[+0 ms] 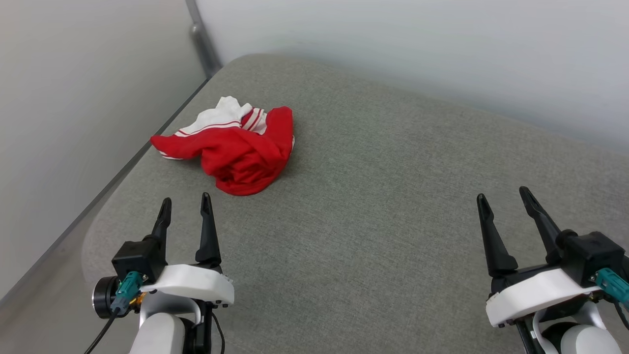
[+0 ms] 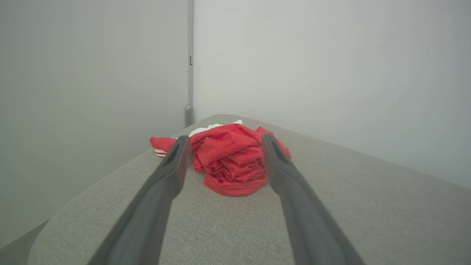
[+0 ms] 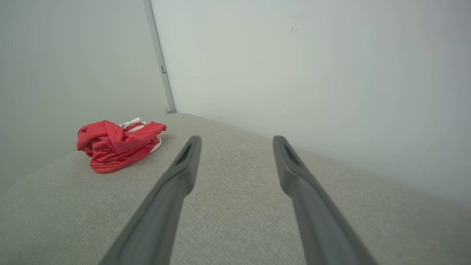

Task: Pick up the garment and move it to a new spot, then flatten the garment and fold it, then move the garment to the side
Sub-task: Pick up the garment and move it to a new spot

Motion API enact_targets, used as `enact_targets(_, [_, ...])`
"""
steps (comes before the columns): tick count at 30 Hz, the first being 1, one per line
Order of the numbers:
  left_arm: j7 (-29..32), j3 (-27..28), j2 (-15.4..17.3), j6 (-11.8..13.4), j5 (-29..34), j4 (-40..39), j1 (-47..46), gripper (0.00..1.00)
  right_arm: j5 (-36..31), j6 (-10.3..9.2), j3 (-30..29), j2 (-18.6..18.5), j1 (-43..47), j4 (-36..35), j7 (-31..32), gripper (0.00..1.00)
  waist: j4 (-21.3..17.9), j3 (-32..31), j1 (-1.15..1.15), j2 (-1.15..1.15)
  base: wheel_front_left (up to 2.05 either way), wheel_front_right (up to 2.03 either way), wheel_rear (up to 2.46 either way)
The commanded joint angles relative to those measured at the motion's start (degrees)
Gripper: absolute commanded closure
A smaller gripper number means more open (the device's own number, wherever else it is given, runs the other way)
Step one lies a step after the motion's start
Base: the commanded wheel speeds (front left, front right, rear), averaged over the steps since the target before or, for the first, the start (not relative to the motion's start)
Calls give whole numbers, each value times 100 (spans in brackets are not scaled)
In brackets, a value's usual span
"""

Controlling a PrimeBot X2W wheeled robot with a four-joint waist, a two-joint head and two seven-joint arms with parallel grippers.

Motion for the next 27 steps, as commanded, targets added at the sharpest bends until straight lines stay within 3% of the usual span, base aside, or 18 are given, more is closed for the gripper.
enact_targets(1, [-15,21,-11,-7,0,-10,42,0,-27,-2,16,5,-56,-44,17,0,33,18,0,0,0,0,0])
enact_targets(10, [-15,121,-12,-10,-95,90,-205,0,-77,-2,64,5,-121,-124,102,0,-49,141,0,0,0,0,0])
enact_targets(17, [242,192,167,-83,-212,382,-1283,0,-91,-2,148,-80,-345,-202,162,0,-426,491,0,0,0,0,0])
enact_targets(23, [1231,352,806,-119,-243,610,-2552,0,-44,-2,260,-154,-618,-297,155,0,-981,1043,0,0,0,0,0])
enact_targets(27, [2257,438,1301,-244,-361,930,-3237,0,-1,-2,251,-183,-784,-298,88,0,-1328,1408,0,0,0,0,0])
